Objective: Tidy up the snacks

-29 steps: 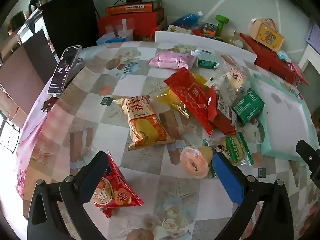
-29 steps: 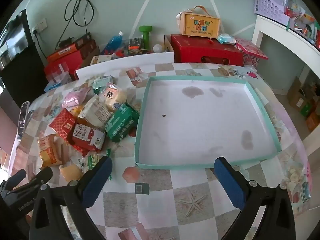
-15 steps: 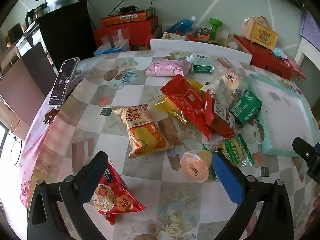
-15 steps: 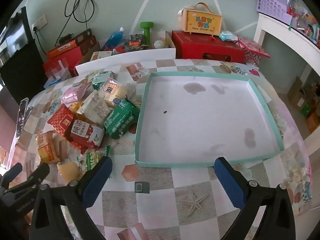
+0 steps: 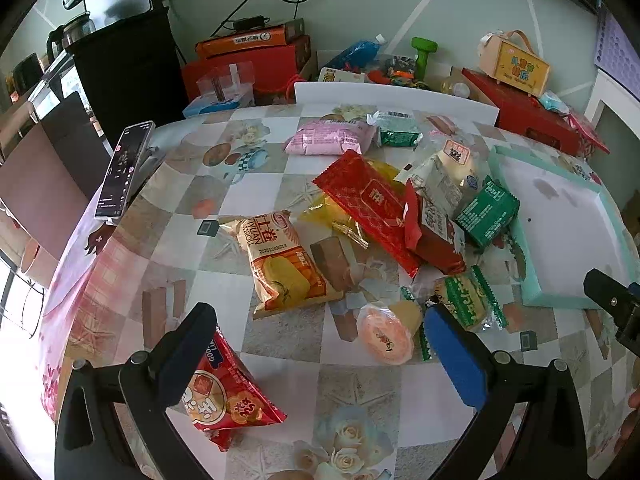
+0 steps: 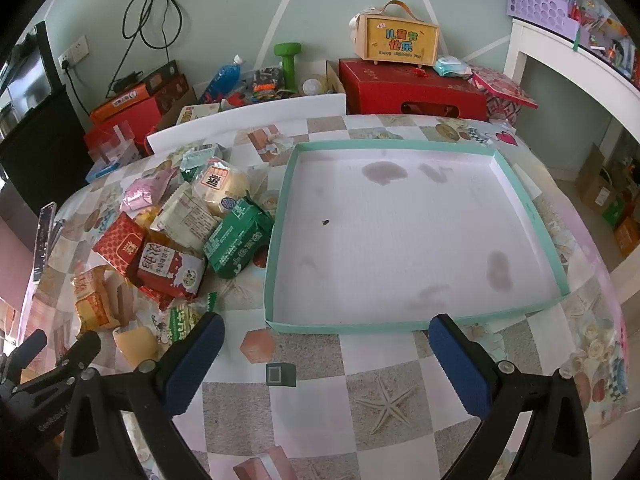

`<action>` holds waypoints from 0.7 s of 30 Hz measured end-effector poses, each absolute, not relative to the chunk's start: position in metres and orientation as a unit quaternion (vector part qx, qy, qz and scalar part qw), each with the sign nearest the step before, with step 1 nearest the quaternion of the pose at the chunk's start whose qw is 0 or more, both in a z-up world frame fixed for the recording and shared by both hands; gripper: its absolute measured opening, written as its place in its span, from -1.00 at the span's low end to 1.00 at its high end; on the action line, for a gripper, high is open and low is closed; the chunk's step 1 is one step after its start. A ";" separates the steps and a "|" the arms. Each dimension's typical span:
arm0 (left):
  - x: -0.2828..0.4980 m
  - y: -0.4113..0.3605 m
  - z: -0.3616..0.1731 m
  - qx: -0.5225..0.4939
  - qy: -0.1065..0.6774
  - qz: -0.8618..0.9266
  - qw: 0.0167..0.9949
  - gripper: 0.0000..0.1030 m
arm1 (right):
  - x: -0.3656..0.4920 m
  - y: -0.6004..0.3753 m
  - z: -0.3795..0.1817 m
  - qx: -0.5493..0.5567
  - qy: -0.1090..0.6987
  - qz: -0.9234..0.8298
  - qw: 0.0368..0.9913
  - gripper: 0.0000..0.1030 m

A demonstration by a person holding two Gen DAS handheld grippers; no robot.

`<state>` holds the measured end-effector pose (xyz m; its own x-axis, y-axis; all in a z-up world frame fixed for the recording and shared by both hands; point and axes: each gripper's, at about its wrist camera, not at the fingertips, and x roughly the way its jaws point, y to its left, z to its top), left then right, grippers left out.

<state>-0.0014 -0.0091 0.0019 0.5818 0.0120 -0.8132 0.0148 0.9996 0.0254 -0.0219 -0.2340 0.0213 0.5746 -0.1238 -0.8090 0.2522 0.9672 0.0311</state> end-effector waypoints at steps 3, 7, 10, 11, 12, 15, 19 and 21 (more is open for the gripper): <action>-0.002 -0.009 0.002 0.016 0.457 -0.005 0.889 1.00 | -0.022 -0.234 0.021 0.073 0.450 -0.106 0.884 1.00; -0.002 -0.011 0.001 0.022 0.460 -0.004 0.888 1.00 | -0.021 -0.234 0.020 0.072 0.453 -0.107 0.882 1.00; -0.001 -0.012 0.000 0.024 0.463 -0.005 0.886 1.00 | -0.021 -0.234 0.019 0.073 0.453 -0.107 0.882 1.00; -0.001 -0.013 0.000 0.024 0.463 -0.005 0.886 1.00 | -0.021 -0.235 0.019 0.074 0.454 -0.106 0.882 1.00; -0.002 -0.013 0.000 0.025 0.463 -0.005 0.886 1.00 | -0.021 -0.235 0.019 0.074 0.454 -0.106 0.882 1.00; -0.002 -0.014 0.000 0.026 0.463 -0.005 0.886 1.00 | -0.021 -0.235 0.018 0.075 0.455 -0.106 0.881 1.00; -0.002 -0.013 0.000 0.023 0.466 -0.004 0.885 1.00 | -0.021 -0.235 0.018 0.074 0.455 -0.106 0.881 1.00; -0.002 -0.013 -0.001 0.024 0.467 -0.003 0.884 1.00 | -0.021 -0.234 0.017 0.074 0.456 -0.106 0.880 1.00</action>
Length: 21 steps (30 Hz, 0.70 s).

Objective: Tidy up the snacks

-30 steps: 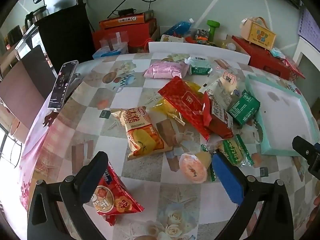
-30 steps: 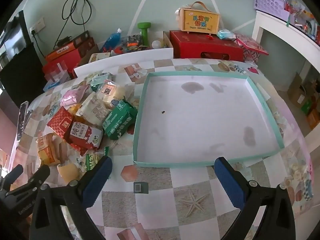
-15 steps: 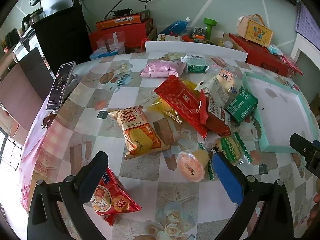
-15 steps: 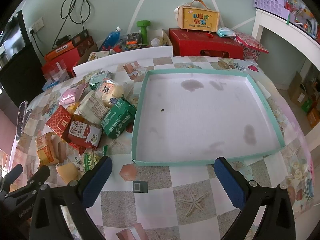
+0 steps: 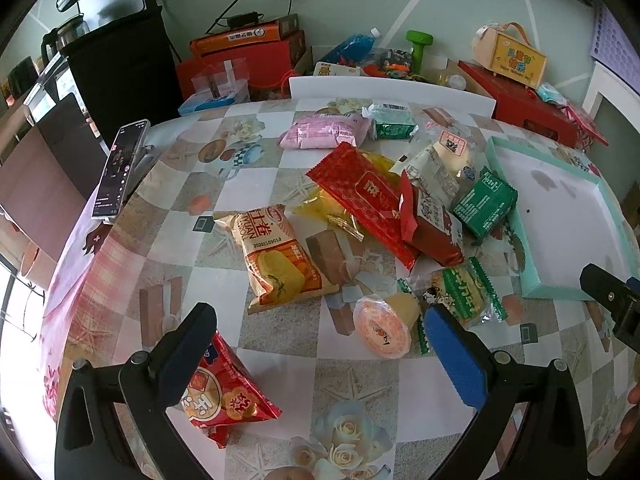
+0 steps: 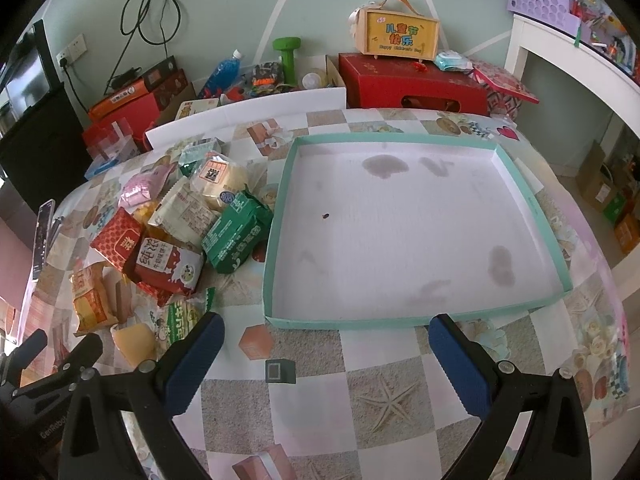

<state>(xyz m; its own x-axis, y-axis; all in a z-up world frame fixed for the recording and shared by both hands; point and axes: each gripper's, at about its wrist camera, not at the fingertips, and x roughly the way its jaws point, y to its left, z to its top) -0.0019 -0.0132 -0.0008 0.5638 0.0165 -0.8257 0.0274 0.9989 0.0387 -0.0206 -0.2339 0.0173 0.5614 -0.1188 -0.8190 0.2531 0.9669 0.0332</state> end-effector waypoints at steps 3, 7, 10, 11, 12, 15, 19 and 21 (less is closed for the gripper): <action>-0.002 -0.014 -0.001 0.025 0.468 -0.002 0.883 1.00 | -0.020 -0.234 0.017 0.074 0.457 -0.105 0.880 1.00; -0.001 -0.013 -0.003 0.024 0.472 0.001 0.881 1.00 | -0.021 -0.234 0.017 0.075 0.457 -0.105 0.880 1.00; 0.000 -0.012 -0.005 0.022 0.479 0.005 0.878 1.00 | -0.021 -0.234 0.017 0.075 0.457 -0.105 0.880 1.00; 0.000 -0.012 -0.006 0.021 0.480 0.005 0.877 1.00 | -0.021 -0.234 0.017 0.076 0.457 -0.105 0.880 1.00; 0.000 -0.011 -0.006 0.020 0.481 0.006 0.876 1.00 | -0.021 -0.234 0.017 0.076 0.457 -0.105 0.880 1.00; 0.000 -0.011 -0.007 0.021 0.482 0.007 0.876 1.00 | -0.021 -0.234 0.017 0.075 0.457 -0.105 0.880 1.00; 0.000 -0.011 -0.008 0.022 0.483 0.006 0.875 1.00 | -0.021 -0.234 0.017 0.075 0.457 -0.105 0.880 1.00; 0.000 -0.011 -0.008 0.022 0.484 0.007 0.875 1.00 | -0.021 -0.234 0.017 0.075 0.457 -0.105 0.880 1.00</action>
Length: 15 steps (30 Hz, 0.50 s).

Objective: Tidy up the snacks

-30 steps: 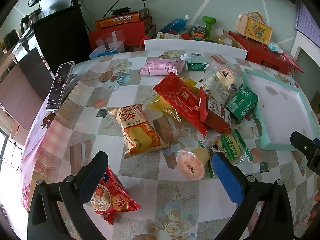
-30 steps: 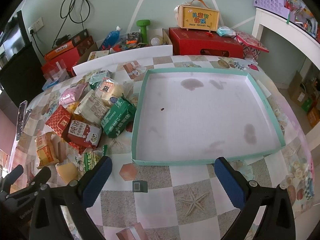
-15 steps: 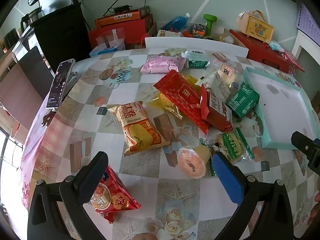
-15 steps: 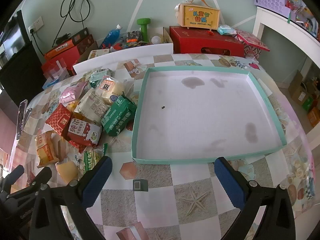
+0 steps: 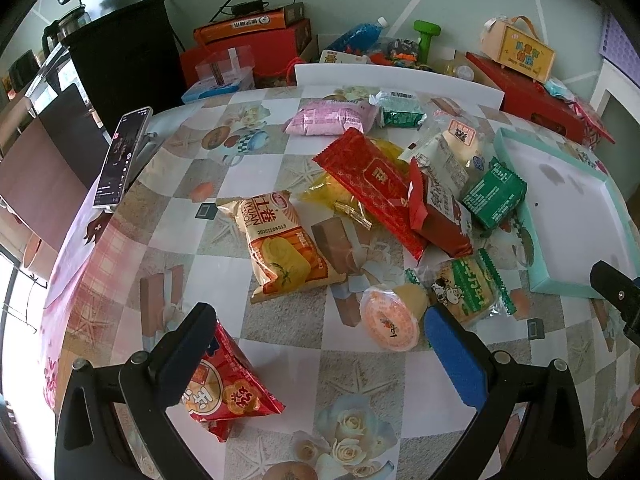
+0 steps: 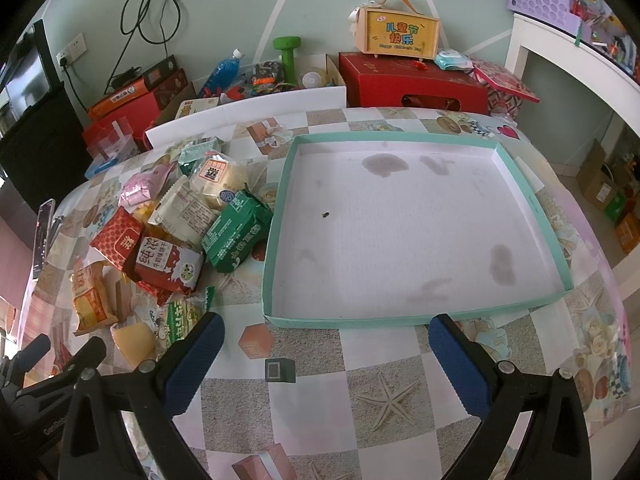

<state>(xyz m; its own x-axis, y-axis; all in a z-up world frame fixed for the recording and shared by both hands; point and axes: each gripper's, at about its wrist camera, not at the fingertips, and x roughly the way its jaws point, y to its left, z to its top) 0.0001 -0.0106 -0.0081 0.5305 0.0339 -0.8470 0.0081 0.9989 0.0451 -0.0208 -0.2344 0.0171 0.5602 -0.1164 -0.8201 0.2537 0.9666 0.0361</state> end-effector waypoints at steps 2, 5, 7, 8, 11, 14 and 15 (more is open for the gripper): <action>0.000 -0.010 -0.009 0.021 0.486 0.008 0.874 1.00 | -0.021 -0.234 0.017 0.074 0.458 -0.105 0.880 1.00; 0.000 -0.011 -0.009 0.021 0.487 0.009 0.873 1.00 | -0.021 -0.234 0.017 0.074 0.458 -0.105 0.880 1.00; 0.000 -0.011 -0.009 0.022 0.487 0.009 0.873 1.00 | -0.021 -0.234 0.017 0.074 0.457 -0.105 0.880 1.00; 0.000 -0.011 -0.009 0.022 0.488 0.009 0.872 1.00 | -0.021 -0.234 0.016 0.074 0.457 -0.105 0.880 1.00; 0.000 -0.010 -0.010 0.021 0.490 0.010 0.872 1.00 | -0.021 -0.234 0.016 0.074 0.457 -0.105 0.880 1.00; 0.000 -0.010 -0.010 0.020 0.491 0.012 0.871 1.00 | -0.021 -0.234 0.017 0.074 0.457 -0.105 0.880 1.00; 0.000 -0.010 -0.010 0.020 0.491 0.012 0.871 1.00 | -0.021 -0.234 0.017 0.074 0.457 -0.105 0.880 1.00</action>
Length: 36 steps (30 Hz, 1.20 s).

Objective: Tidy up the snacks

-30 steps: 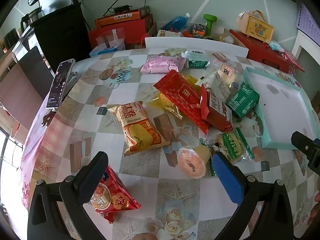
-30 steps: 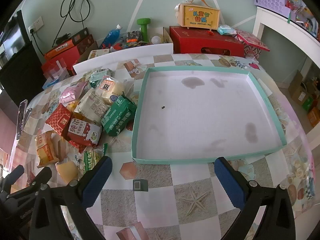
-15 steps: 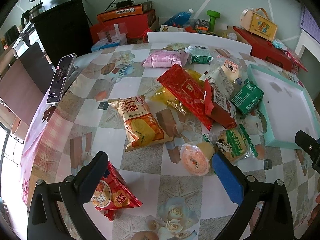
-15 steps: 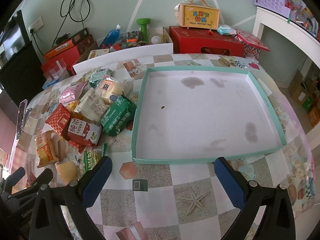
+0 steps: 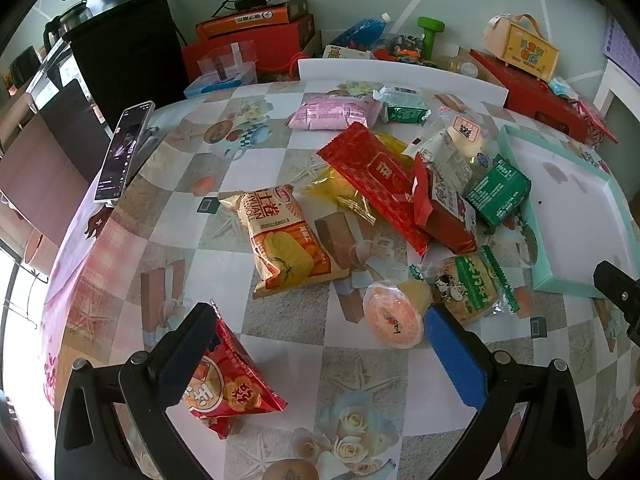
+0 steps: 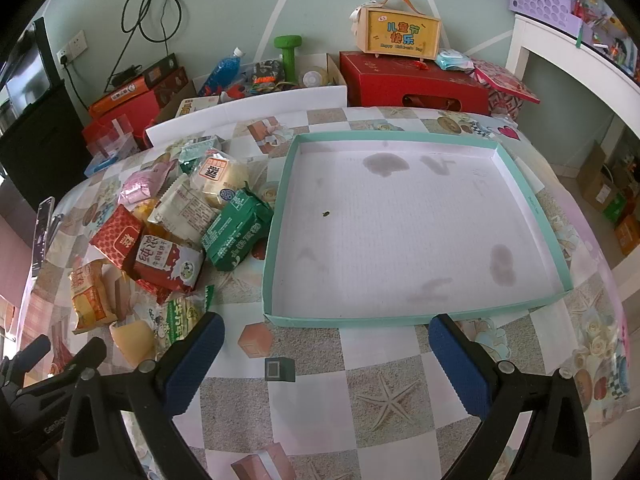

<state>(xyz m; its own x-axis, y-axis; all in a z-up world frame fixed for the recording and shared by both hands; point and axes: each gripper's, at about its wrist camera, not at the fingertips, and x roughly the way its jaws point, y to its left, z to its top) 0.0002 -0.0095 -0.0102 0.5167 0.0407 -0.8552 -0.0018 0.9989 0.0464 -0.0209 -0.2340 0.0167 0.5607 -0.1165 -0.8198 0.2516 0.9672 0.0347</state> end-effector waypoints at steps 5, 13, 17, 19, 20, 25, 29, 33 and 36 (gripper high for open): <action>-0.001 -0.008 -0.008 0.017 0.491 0.013 0.871 1.00 | -0.022 -0.233 0.019 0.073 0.454 -0.104 0.882 1.00; -0.012 0.002 0.002 -0.005 0.485 0.003 0.874 1.00 | -0.024 -0.226 0.028 0.069 0.446 -0.092 0.888 1.00; -0.018 0.013 -0.004 -0.010 0.498 0.011 0.867 1.00 | -0.024 -0.215 0.032 0.068 0.441 -0.071 0.892 1.00; -0.021 0.023 -0.008 -0.021 0.505 0.019 0.863 1.00 | -0.023 -0.210 0.032 0.069 0.440 -0.059 0.893 1.00; -0.022 0.028 -0.009 -0.028 0.508 0.022 0.860 1.00 | -0.022 -0.207 0.030 0.071 0.443 -0.052 0.892 1.00; -0.028 0.044 -0.017 -0.051 0.521 0.032 0.852 1.00 | -0.016 -0.194 0.020 0.073 0.460 -0.034 0.884 1.00; -0.029 0.051 -0.025 -0.063 0.533 0.034 0.843 1.00 | -0.011 -0.178 0.009 0.059 0.477 -0.015 0.877 1.00; -0.027 0.051 -0.033 -0.072 0.544 0.027 0.836 1.00 | -0.004 -0.162 -0.007 0.043 0.500 0.003 0.865 1.00; -0.024 0.053 -0.038 -0.081 0.552 0.020 0.830 1.00 | 0.000 -0.152 -0.018 0.028 0.514 0.010 0.857 0.99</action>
